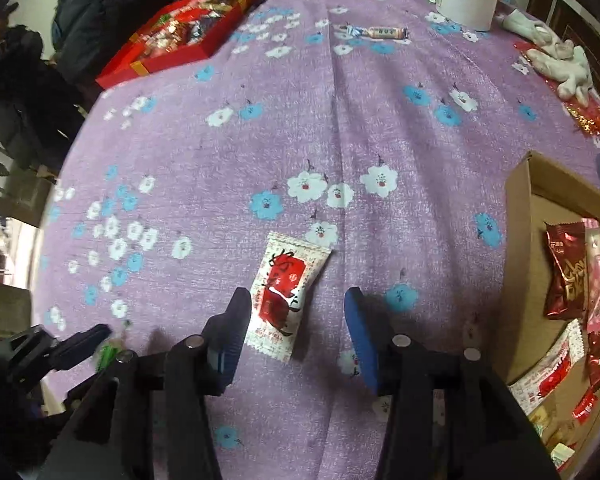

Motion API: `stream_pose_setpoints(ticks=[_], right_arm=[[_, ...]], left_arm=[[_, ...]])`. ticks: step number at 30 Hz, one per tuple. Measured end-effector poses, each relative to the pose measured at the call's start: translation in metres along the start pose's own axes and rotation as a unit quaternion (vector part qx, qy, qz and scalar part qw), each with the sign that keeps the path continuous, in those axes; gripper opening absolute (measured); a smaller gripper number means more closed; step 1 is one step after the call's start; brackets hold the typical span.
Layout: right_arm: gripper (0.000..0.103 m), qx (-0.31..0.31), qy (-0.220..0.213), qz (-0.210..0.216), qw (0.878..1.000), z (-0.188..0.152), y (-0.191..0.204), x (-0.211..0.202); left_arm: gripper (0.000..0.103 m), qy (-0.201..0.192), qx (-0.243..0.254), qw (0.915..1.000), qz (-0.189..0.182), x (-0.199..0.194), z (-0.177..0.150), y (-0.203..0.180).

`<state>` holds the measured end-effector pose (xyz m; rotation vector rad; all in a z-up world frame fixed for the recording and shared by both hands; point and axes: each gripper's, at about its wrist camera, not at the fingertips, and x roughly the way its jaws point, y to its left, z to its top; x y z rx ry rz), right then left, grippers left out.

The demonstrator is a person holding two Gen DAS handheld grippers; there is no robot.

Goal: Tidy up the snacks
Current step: 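Grasp the white-red candy pack with the right gripper, then carry the clear candy and white-red pack over the cardboard tray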

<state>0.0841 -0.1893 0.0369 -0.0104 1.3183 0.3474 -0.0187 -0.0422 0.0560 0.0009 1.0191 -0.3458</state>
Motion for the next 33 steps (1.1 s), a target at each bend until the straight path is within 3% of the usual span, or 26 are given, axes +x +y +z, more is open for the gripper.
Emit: stream_pose_setpoints(ticks=[4,6,7,10,13,33], right_arm=[[0.047,-0.021,0.004,-0.035,0.999,0.001,0.017,0.012],[0.039,-0.037,0.007,-0.05,0.998,0.001,0.025,0.018],[0.029,-0.049,0.002,-0.065,0.997,-0.001,0.029,0.018],[0.027,-0.048,-0.004,-0.067,0.997,-0.004,0.029,0.016],[0.016,-0.032,-0.011,-0.052,0.998,-0.008,0.021,0.006],[0.017,0.032,-0.043,0.033,0.998,-0.07,-0.018,-0.057]], left_arm=[[0.026,-0.003,-0.005,1.0,0.002,-0.004,-0.002,0.006],[0.026,-0.004,-0.007,1.0,0.002,-0.005,-0.002,0.008],[0.026,-0.004,-0.008,1.0,0.002,-0.005,-0.003,0.008],[0.027,-0.004,-0.008,1.0,0.0,-0.005,-0.003,0.009],[0.026,-0.005,-0.006,1.0,-0.002,-0.004,-0.002,0.006],[0.026,-0.01,0.043,0.9986,-0.028,-0.001,0.012,-0.046]])
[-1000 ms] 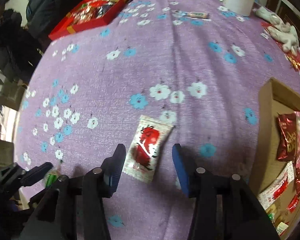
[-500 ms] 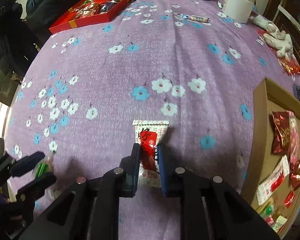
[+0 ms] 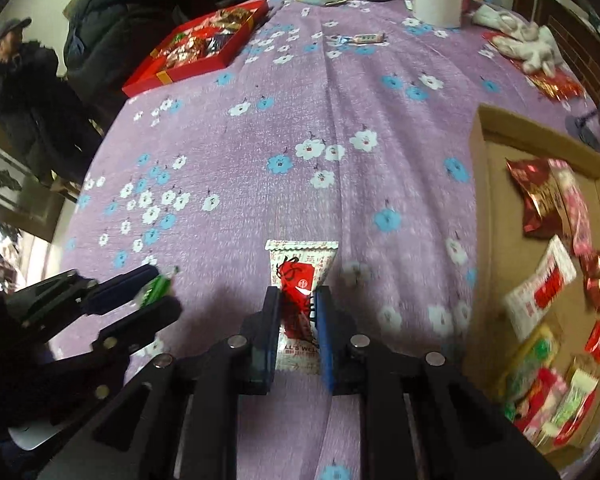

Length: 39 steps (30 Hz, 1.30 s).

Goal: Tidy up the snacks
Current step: 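Carry the clear candy and white-red pack over the cardboard tray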

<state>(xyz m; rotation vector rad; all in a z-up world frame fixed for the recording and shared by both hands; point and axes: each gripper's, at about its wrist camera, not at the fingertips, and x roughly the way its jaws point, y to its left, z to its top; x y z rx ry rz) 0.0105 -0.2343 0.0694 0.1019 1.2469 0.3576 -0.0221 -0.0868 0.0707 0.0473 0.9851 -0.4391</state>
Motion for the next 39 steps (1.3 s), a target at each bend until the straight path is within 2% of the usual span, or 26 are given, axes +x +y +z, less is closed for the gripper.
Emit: stream_pose_setpoints(ticks=[8,17,32,39], right_arm=[[0.017,0.034,-0.021,0.012,0.999,-0.013,-0.025,-0.025],[0.017,0.076,-0.044,0.003,0.996,-0.027,-0.064,-0.05],[0.017,0.147,-0.06,-0.029,0.987,-0.055,-0.138,-0.078],[0.017,0.172,-0.059,-0.042,0.982,-0.067,-0.166,-0.086]], left_arm=[[0.026,-0.001,0.034,0.9993,-0.015,0.004,0.012,-0.033],[0.026,-0.002,0.079,0.9961,-0.04,0.011,0.029,-0.077],[0.026,0.012,0.151,0.9843,-0.09,0.037,0.047,-0.163],[0.026,0.023,0.17,0.9792,-0.108,0.05,0.049,-0.194]])
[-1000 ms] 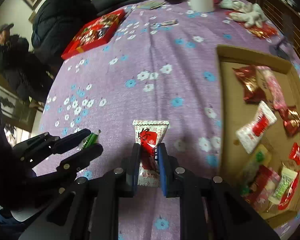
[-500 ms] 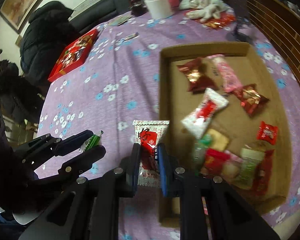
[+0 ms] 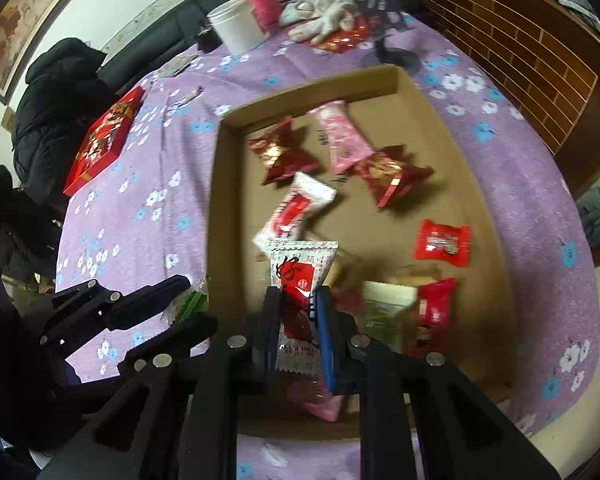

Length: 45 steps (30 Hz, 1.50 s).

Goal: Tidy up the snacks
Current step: 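Carry the clear candy and white-red pack over the cardboard tray, then lower both snacks into the tray and open both grippers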

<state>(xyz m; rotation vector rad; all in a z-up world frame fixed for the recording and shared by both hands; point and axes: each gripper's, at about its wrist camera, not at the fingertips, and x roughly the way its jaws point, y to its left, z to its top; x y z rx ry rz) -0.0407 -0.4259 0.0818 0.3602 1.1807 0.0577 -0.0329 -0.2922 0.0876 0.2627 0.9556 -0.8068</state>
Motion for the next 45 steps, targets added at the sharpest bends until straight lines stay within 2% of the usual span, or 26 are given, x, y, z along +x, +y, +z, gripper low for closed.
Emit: stream_pose_setpoints(ticks=[14,31,40,45], right_arm=[[0.017,0.021,0.012,-0.011,1.0,0.007,-0.038,0.005],[0.017,0.016,0.011,-0.024,1.0,0.048,-0.054,0.033],[0.017,0.013,0.016,-0.029,0.999,0.056,-0.057,0.048],[0.017,0.011,0.015,-0.032,0.999,0.058,-0.058,0.053]], left_arm=[[0.026,0.023,0.014,0.9996,-0.008,0.039,0.018,-0.021],[0.026,0.031,0.031,0.9988,0.021,0.073,0.041,-0.023],[0.026,0.027,0.053,0.997,0.05,0.081,0.041,-0.027],[0.027,0.025,0.052,0.997,0.052,0.083,0.042,-0.025]])
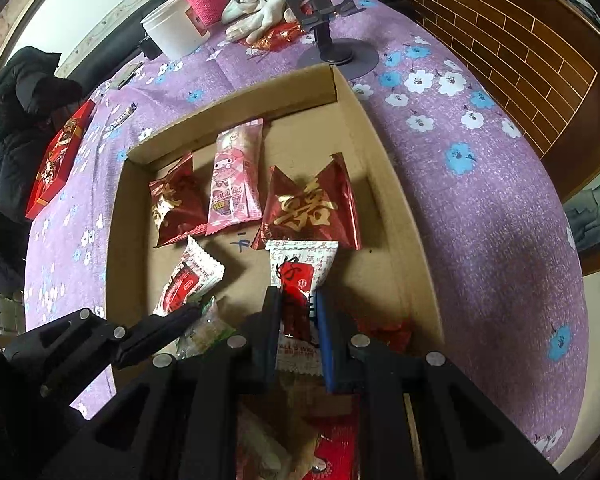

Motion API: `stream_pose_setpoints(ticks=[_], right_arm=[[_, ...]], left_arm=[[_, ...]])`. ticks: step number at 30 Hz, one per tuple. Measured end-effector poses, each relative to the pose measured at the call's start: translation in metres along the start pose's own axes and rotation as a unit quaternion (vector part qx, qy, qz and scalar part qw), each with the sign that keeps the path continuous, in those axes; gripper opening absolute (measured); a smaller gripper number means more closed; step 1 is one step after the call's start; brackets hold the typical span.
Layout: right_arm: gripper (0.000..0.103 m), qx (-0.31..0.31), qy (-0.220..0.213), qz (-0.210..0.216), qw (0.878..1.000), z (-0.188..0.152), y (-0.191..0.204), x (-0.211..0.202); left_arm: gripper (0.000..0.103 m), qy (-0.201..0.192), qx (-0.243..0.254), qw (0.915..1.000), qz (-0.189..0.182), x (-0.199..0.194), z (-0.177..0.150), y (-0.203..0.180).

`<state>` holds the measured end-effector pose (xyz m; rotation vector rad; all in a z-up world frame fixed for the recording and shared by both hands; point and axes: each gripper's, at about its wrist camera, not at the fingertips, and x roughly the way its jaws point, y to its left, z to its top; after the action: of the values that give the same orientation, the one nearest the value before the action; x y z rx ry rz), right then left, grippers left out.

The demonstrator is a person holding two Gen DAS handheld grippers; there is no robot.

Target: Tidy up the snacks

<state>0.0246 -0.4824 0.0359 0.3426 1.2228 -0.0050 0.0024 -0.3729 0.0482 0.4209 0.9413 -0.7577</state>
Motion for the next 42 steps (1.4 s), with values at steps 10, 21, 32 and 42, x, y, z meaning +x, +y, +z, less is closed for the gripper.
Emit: stream_pose_setpoints(ticks=[10,21,32,42], right_arm=[[0.017,-0.003,-0.004,-0.007,1.0,0.0,0.001,0.0],[0.018,0.006,-0.011,-0.006,1.0,-0.004,0.0,-0.011],[0.032,0.016,-0.026,-0.009,0.999,-0.014,0.001,-0.027],[0.049,0.021,-0.061,-0.027,0.998,-0.03,0.007,-0.06]], left_arm=[[0.027,-0.006,0.006,0.9999,0.011,0.0,0.001,-0.001],[0.03,-0.008,0.013,0.9997,0.018,-0.005,-0.001,-0.006],[0.051,-0.02,0.018,0.9993,0.025,-0.017,-0.003,-0.01],[0.072,-0.046,0.027,0.9975,0.046,-0.043,-0.015,-0.009]])
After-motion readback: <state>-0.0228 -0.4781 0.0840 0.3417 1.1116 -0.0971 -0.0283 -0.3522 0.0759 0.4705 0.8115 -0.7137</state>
